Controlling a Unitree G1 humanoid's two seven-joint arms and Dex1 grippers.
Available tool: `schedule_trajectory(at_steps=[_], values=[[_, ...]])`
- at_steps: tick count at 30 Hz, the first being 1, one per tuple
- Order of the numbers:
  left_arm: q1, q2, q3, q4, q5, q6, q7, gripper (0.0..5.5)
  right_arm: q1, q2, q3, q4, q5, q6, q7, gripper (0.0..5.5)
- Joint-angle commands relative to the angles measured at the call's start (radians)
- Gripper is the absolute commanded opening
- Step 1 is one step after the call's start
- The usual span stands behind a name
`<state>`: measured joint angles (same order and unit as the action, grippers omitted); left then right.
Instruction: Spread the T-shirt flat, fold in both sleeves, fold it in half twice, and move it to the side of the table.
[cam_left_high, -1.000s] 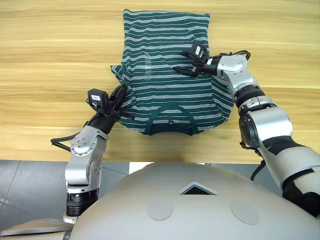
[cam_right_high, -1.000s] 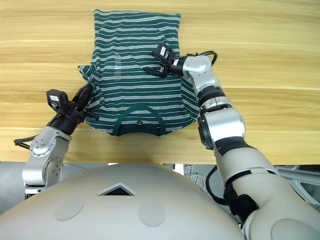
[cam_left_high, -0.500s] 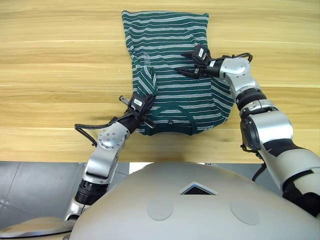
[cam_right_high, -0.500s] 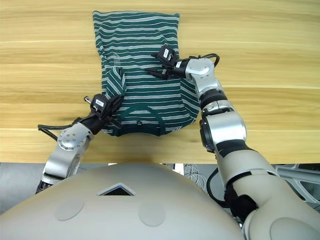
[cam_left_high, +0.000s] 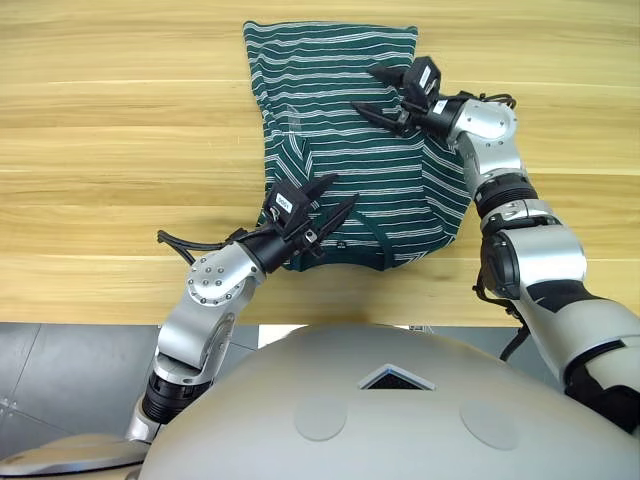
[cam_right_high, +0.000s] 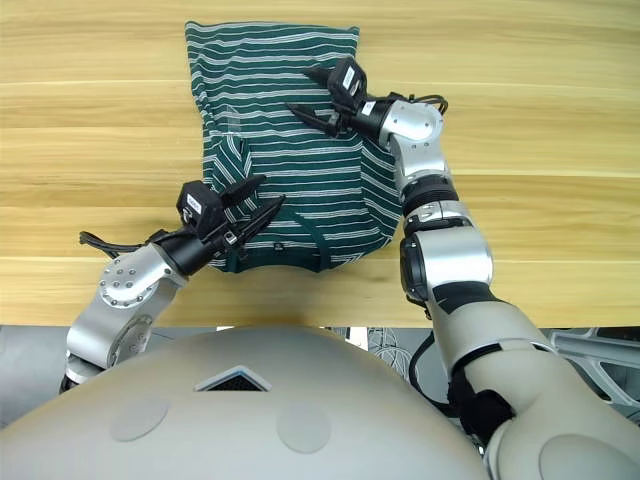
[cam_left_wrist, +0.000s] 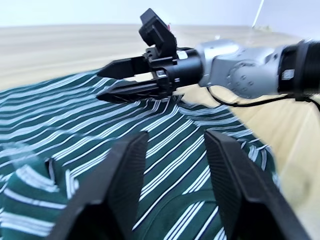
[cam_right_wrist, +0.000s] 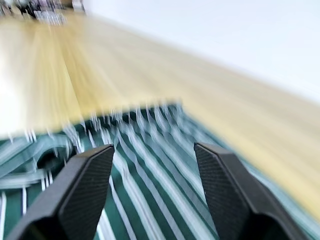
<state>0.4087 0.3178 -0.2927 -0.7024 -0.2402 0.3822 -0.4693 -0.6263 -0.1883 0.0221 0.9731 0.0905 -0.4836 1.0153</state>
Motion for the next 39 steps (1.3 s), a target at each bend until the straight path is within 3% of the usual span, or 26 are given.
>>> schedule_trajectory(at_steps=[1,3,7,13,22,36,39], values=[[0.02,0.046,0.063,0.092,0.085,-0.161,0.014,2.77,0.2,-0.086,-0.036,-0.343,0.025,0.102,-0.077,3.01],[0.057,0.044,0.065,0.184,0.132,-0.248,0.04,3.1,0.432,-0.133,-0.085,-0.635,0.058,0.262,-0.149,3.01],[0.099,0.025,-0.029,0.403,0.308,-0.426,0.132,3.15,0.893,-0.121,-0.17,-1.061,0.155,0.539,-0.285,3.01],[0.084,-0.032,-0.038,0.587,0.302,-0.512,0.154,3.15,1.025,-0.119,-0.282,-1.408,0.311,0.81,-0.458,3.01],[0.05,-0.073,-0.025,0.685,0.305,-0.537,0.165,3.15,1.019,-0.124,-0.292,-1.317,0.333,0.945,-0.543,3.01],[0.085,-0.071,-0.032,0.618,0.288,-0.537,0.146,3.15,0.961,-0.066,-0.233,-1.178,0.416,1.075,-0.568,3.01],[0.096,-0.069,-0.035,0.605,0.288,-0.535,0.144,3.18,0.953,-0.065,-0.242,-1.173,0.424,1.068,-0.585,2.55]])
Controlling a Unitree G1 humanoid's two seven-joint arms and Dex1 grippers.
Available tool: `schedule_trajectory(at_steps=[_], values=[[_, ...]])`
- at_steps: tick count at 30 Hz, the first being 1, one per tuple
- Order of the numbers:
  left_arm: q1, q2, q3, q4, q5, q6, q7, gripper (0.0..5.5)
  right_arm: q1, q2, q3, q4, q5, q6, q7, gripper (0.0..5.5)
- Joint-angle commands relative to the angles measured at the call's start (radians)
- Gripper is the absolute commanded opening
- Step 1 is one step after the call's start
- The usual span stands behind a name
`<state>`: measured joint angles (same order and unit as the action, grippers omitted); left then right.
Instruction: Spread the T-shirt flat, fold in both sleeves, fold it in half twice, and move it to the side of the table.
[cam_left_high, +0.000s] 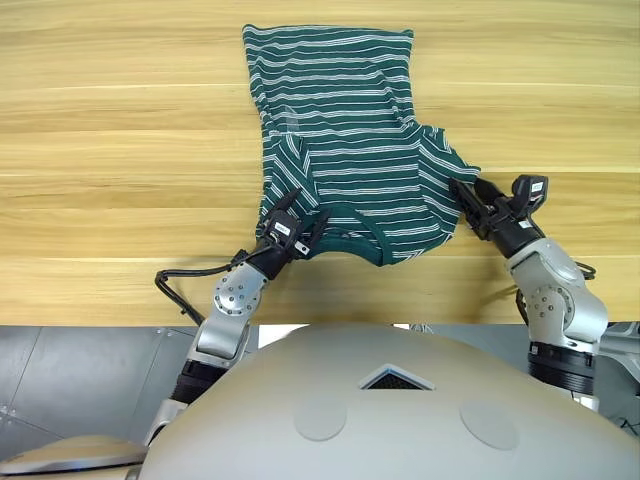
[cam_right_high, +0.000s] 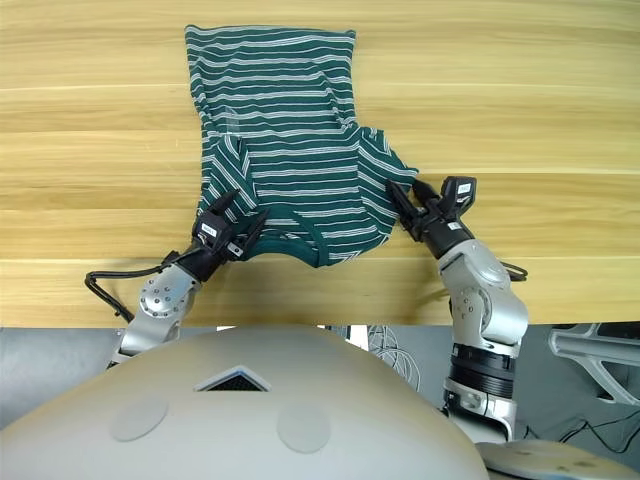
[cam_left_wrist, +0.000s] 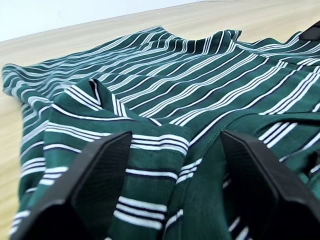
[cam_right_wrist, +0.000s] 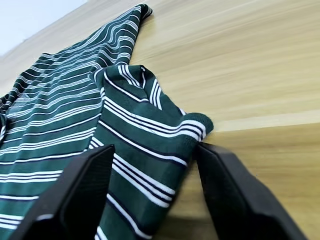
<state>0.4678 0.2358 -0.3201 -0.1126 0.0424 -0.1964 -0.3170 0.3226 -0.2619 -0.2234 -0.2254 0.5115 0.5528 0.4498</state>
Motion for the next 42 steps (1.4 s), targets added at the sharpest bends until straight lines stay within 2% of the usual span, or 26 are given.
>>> schedule_trajectory(at_steps=[1,11,13,22,30,35,38,42], values=[[0.04,0.013,-0.009,0.012,0.007,0.045,-0.008,3.18,0.001,0.007,0.004,0.024,0.003,0.026,-0.018,2.27],[0.05,0.015,-0.012,0.006,0.002,0.051,-0.016,3.18,-0.012,0.016,0.028,0.028,-0.013,-0.038,0.003,0.25],[0.051,0.014,-0.013,0.008,0.0,0.051,-0.017,3.18,-0.016,0.014,0.032,0.033,-0.018,-0.058,0.006,0.02],[0.043,0.015,-0.014,0.011,-0.008,0.057,-0.029,3.18,0.01,-0.046,0.097,-0.068,-0.088,-0.193,0.078,0.02],[0.03,0.0,-0.039,0.014,0.009,0.07,-0.028,3.18,0.001,-0.239,0.316,-0.178,-0.327,-0.281,0.203,0.02],[0.023,0.0,-0.055,0.016,0.017,0.074,-0.028,3.18,-0.039,-0.274,0.436,-0.142,-0.437,-0.282,0.223,0.02],[0.031,0.007,-0.06,0.007,0.021,0.078,-0.03,3.18,-0.069,-0.255,0.445,-0.138,-0.431,-0.251,0.214,0.02],[0.042,0.013,-0.063,-0.004,0.022,0.082,-0.028,3.18,-0.074,-0.236,0.419,-0.193,-0.359,-0.2,0.219,0.72]])
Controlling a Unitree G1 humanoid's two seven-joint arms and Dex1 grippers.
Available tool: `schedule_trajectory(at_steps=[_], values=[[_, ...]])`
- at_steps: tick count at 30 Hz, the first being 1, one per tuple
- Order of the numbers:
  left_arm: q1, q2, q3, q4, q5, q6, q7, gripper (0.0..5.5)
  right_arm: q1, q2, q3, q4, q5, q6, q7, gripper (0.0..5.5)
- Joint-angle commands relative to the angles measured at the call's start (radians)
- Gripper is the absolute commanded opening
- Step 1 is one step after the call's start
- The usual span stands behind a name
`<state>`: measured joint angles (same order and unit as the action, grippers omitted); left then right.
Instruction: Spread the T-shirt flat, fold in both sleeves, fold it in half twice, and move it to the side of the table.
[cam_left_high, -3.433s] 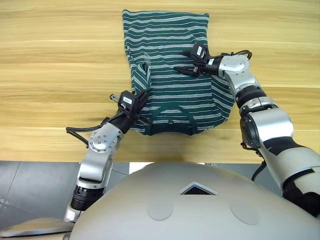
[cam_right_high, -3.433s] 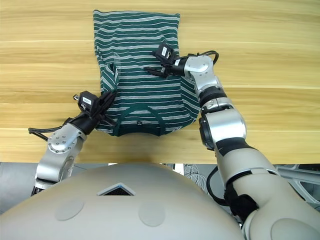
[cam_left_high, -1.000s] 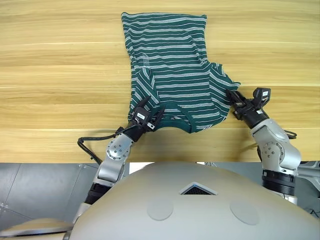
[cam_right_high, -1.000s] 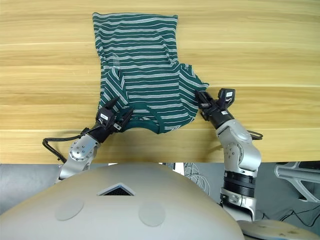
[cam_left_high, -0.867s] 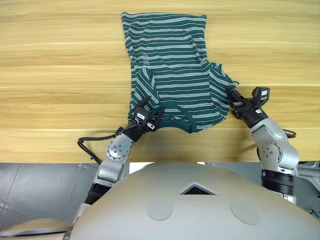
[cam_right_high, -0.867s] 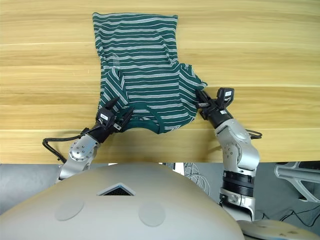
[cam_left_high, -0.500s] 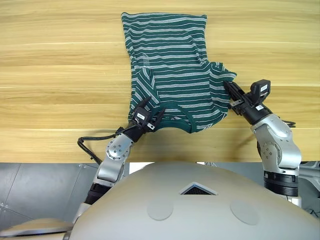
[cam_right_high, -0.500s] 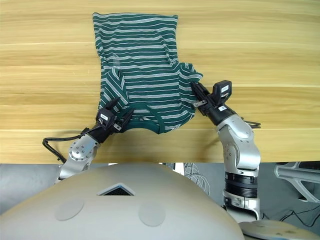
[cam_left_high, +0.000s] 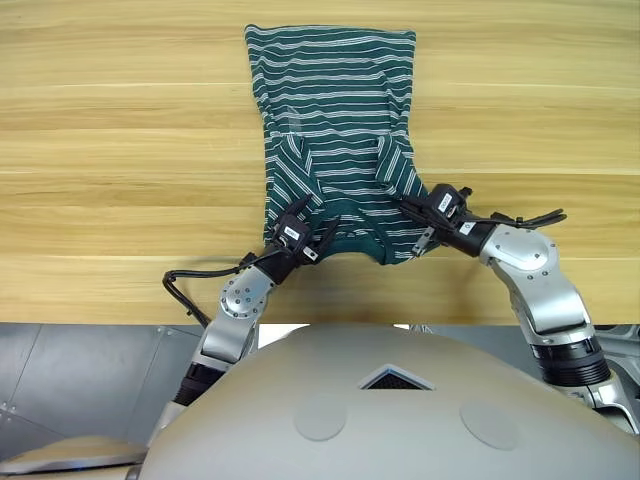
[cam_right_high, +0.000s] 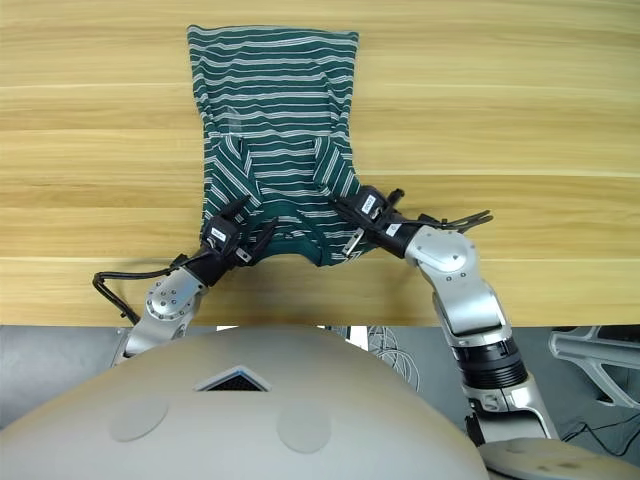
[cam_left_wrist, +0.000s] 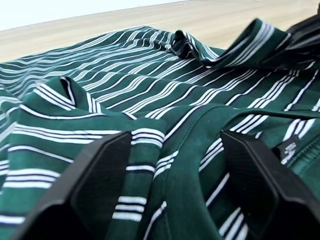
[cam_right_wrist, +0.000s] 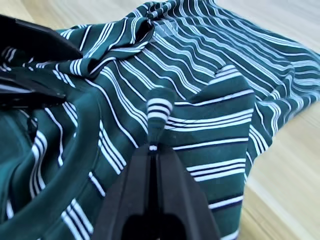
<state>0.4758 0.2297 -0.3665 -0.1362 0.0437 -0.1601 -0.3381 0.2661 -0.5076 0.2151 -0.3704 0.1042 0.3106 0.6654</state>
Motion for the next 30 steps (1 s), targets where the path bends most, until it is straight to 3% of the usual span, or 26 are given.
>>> schedule_trajectory(at_steps=[1,9,13,16,18,22,26,30], values=[[0.038,0.024,-0.017,0.014,0.024,0.047,-0.006,3.18,-0.016,0.01,-0.02,-0.057,0.058,0.053,0.006,0.91],[0.061,0.102,0.029,-0.128,-0.021,0.048,-0.057,3.18,-0.005,0.012,-0.016,-0.102,0.132,0.098,0.019,2.27],[0.045,0.14,0.098,-0.247,-0.122,-0.024,-0.113,3.18,-0.028,-0.015,-0.075,-0.092,0.168,0.03,0.056,3.02],[-0.007,0.195,0.264,-0.355,-0.275,-0.073,-0.156,3.18,-0.113,-0.092,-0.204,0.038,0.153,-0.219,0.145,3.61],[-0.04,0.257,0.391,-0.351,-0.315,-0.089,-0.181,3.18,-0.149,-0.173,-0.27,0.17,0.094,-0.452,0.2,3.61],[-0.057,0.407,0.552,-0.193,-0.285,-0.146,-0.284,3.83,-0.202,-0.334,-0.318,0.481,-0.018,-0.714,0.266,4.38],[-0.001,0.615,0.604,0.093,-0.066,-0.275,-0.384,4.39,-0.308,-0.405,-0.271,0.733,-0.181,-0.958,0.225,4.95],[0.0,0.674,0.563,0.146,0.055,-0.335,-0.399,4.59,-0.314,-0.375,-0.185,0.746,-0.213,-1.092,0.237,4.95]])
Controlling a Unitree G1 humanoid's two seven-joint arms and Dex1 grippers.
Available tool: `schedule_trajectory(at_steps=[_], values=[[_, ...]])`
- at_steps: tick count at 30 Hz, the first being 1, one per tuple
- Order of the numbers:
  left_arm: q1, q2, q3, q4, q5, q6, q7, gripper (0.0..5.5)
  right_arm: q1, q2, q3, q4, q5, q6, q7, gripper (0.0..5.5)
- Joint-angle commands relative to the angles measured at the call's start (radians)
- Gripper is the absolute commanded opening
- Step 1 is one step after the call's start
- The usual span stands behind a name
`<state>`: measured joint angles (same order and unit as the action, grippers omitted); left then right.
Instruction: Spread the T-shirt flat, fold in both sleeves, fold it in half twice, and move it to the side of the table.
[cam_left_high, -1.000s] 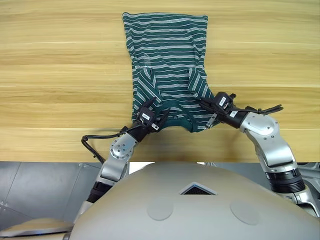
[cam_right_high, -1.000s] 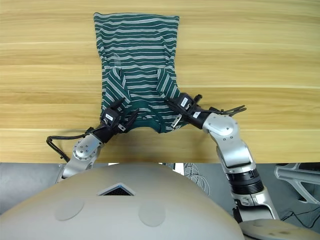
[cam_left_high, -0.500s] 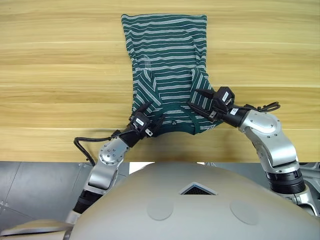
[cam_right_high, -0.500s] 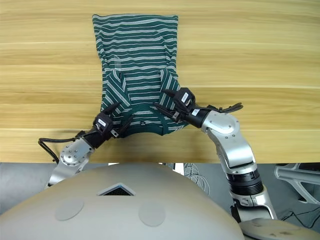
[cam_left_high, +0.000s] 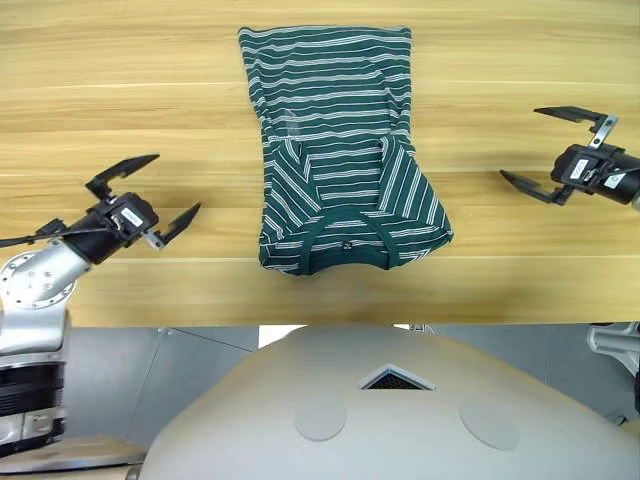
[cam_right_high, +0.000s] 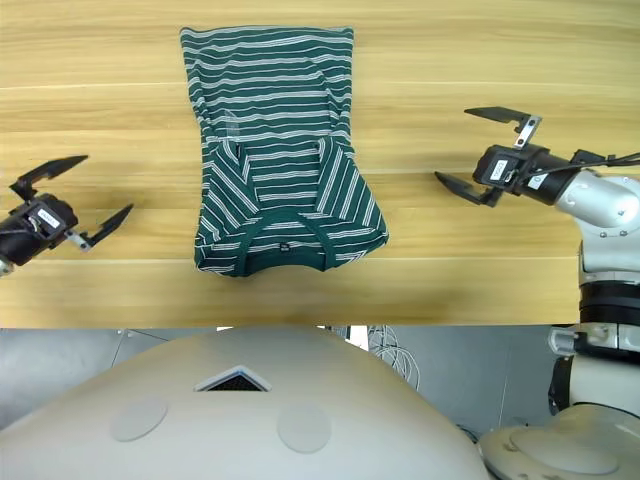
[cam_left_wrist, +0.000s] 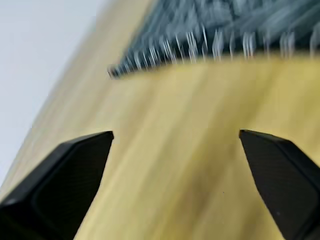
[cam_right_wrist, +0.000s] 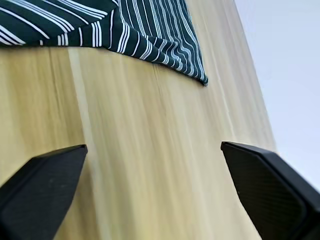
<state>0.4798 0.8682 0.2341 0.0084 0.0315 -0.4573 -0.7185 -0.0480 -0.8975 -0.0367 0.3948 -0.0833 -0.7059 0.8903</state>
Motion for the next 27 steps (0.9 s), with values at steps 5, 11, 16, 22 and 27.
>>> schedule_trajectory(at_steps=[5,11,16,22,27], values=[[0.018,-0.005,-0.151,-0.089,0.173,-0.067,-0.001,4.59,0.023,0.042,0.182,-0.072,-0.021,-0.147,0.031,4.95],[-0.01,0.014,-0.236,-0.133,0.245,-0.082,-0.007,4.59,0.019,0.058,0.265,-0.039,-0.011,-0.203,0.044,4.95],[-0.102,0.023,-0.298,-0.078,0.36,-0.126,0.03,4.59,-0.001,0.078,0.314,-0.031,-0.031,-0.217,0.035,4.95],[-0.207,0.018,-0.412,0.017,0.49,-0.19,0.075,4.59,-0.027,0.084,0.369,-0.033,-0.063,-0.224,0.043,4.95],[-0.217,0.031,-0.466,0.034,0.506,-0.225,0.089,4.59,-0.061,0.034,0.375,-0.051,-0.045,-0.2,0.073,4.95]])
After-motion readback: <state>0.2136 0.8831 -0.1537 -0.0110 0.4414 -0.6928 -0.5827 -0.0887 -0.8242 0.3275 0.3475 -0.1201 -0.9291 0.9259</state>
